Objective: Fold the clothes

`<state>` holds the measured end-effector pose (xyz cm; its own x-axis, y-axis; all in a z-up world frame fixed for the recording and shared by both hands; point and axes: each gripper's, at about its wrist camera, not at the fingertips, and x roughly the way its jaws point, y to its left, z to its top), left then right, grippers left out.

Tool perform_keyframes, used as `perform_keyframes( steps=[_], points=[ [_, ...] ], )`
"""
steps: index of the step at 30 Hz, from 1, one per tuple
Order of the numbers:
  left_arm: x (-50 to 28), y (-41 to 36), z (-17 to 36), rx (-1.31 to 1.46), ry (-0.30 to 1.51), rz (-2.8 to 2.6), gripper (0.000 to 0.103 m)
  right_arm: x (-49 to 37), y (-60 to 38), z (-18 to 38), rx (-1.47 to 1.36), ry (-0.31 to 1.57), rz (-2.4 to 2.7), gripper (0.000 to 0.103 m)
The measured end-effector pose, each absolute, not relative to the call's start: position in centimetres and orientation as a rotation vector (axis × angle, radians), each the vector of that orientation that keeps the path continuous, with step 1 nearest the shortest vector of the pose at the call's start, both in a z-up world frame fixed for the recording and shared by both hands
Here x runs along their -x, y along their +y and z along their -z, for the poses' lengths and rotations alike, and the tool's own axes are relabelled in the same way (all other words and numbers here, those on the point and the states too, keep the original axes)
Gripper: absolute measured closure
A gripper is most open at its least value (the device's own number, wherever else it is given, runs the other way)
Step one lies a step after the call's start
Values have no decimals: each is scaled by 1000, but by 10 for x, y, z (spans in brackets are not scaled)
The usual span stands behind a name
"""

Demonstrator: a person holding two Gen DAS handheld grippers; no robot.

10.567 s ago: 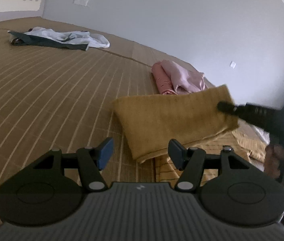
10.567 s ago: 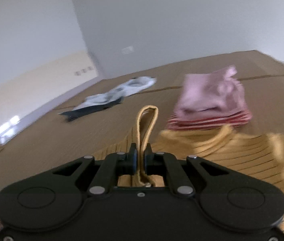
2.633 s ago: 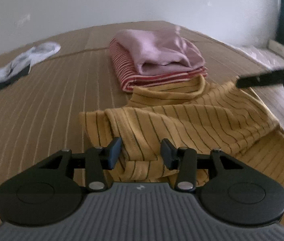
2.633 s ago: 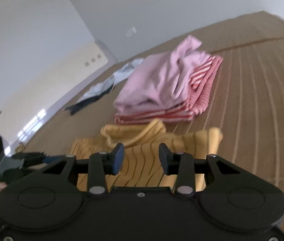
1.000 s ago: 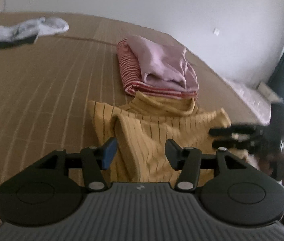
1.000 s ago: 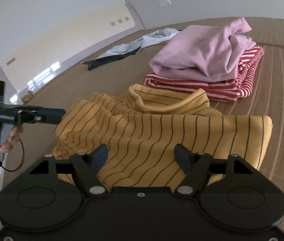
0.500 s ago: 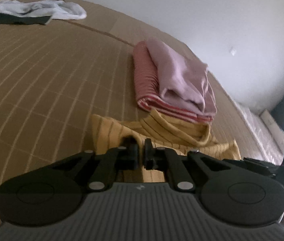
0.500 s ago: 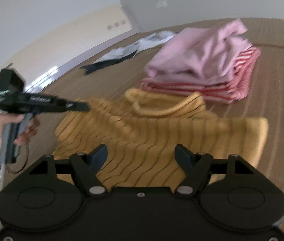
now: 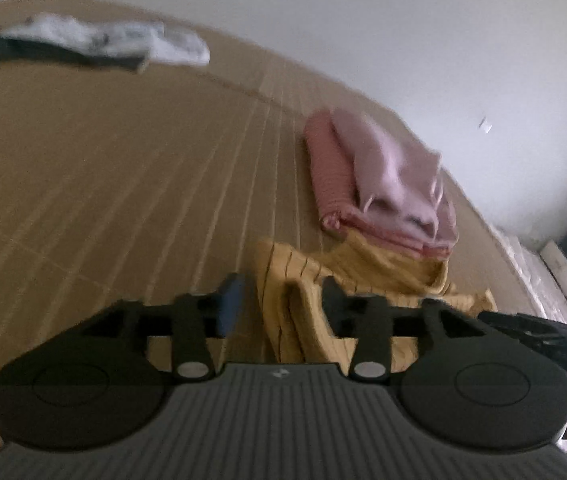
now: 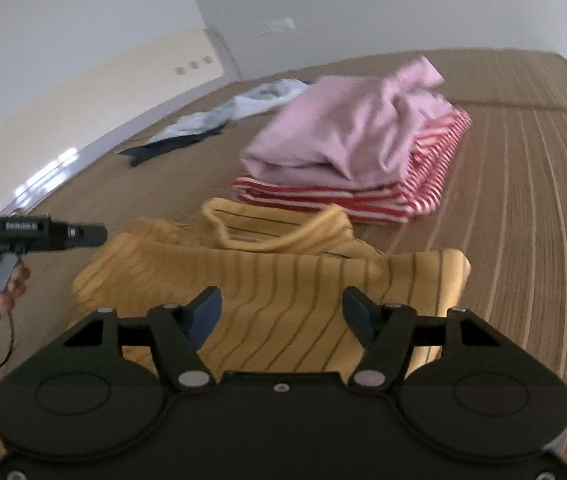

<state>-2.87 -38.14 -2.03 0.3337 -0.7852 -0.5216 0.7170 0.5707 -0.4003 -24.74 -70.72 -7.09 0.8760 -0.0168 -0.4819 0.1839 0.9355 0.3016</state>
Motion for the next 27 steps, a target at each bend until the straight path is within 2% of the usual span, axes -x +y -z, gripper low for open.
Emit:
perform_keyframes(
  steps=[5,10,12,15,21,23,27],
  points=[
    [69,-376,12,19,733,1124,49,246,-692,68,-294,509,-15,31],
    [105,-400,37,-224,748,1033,49,229,-684,79,-226,611,18,30],
    [106,-394,42,-209,759,1021,47,227,-683,79,-218,613,24,30],
    [107,-361,34,-99,803,1010,48,230,-678,67,-190,622,56,29],
    [140,-258,14,-12,806,991,38,267,-628,13,17,543,149,20],
    [155,-221,12,13,814,976,31,279,-602,0,58,513,164,16],
    [189,-178,13,-6,816,944,24,300,-547,-8,101,481,159,16]
  ],
)
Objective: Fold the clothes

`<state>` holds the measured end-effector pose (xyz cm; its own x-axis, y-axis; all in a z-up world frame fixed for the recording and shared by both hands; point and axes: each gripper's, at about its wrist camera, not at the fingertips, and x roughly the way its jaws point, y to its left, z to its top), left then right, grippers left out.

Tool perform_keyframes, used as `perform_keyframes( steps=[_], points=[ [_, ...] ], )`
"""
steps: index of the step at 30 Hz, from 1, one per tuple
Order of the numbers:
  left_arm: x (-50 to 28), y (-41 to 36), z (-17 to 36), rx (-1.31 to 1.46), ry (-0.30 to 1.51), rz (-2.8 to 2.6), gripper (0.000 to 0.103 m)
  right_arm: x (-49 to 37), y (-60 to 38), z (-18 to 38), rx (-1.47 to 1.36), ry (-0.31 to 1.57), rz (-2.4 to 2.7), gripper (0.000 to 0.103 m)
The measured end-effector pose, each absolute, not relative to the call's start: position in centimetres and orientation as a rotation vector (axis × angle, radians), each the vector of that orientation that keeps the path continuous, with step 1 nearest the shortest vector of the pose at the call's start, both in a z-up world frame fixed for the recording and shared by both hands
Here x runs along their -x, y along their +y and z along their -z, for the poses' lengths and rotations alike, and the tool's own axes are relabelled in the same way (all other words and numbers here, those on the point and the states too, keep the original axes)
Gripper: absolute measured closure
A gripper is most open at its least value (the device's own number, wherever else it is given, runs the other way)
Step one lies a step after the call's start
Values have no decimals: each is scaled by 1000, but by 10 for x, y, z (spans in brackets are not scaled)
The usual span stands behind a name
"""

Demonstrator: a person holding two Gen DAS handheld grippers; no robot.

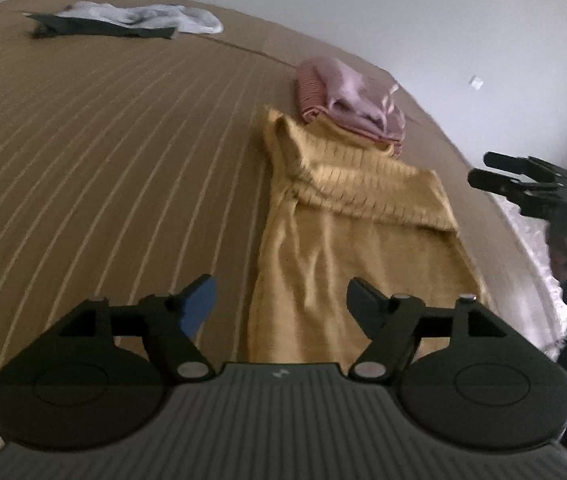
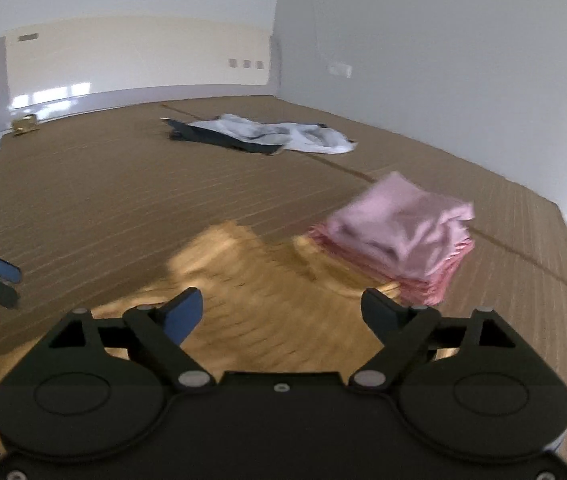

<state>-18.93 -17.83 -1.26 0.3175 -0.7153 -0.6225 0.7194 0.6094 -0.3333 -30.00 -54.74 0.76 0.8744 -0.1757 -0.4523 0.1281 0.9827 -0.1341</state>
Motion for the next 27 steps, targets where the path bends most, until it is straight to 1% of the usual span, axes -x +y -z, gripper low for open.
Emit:
perform_keyframes(
  steps=[1,4,9,12,14,15,16,17,21,27],
  points=[
    [197,-167,14,-10,809,934,22,309,-534,-1,92,480,154,16],
    [217,-147,24,-17,810,916,22,338,-500,24,54,474,166,16],
    [252,-153,35,-230,769,860,22,390,-469,80,-28,532,297,16],
    [262,-155,43,-282,751,854,21,424,-467,101,-149,533,381,16],
    [268,-158,50,-306,760,862,21,445,-467,107,-242,504,403,15],
    [271,-161,53,-329,758,857,21,455,-469,110,-288,487,410,12],
    [274,-165,57,-352,756,851,21,464,-472,112,-329,477,422,4],
    [276,-168,60,-375,754,846,21,472,-474,114,-361,470,439,1],
    [280,-179,74,-410,772,866,21,484,-484,118,-426,449,481,1],
    [278,-182,79,-399,771,876,17,485,-489,120,-430,443,503,1]
  ],
)
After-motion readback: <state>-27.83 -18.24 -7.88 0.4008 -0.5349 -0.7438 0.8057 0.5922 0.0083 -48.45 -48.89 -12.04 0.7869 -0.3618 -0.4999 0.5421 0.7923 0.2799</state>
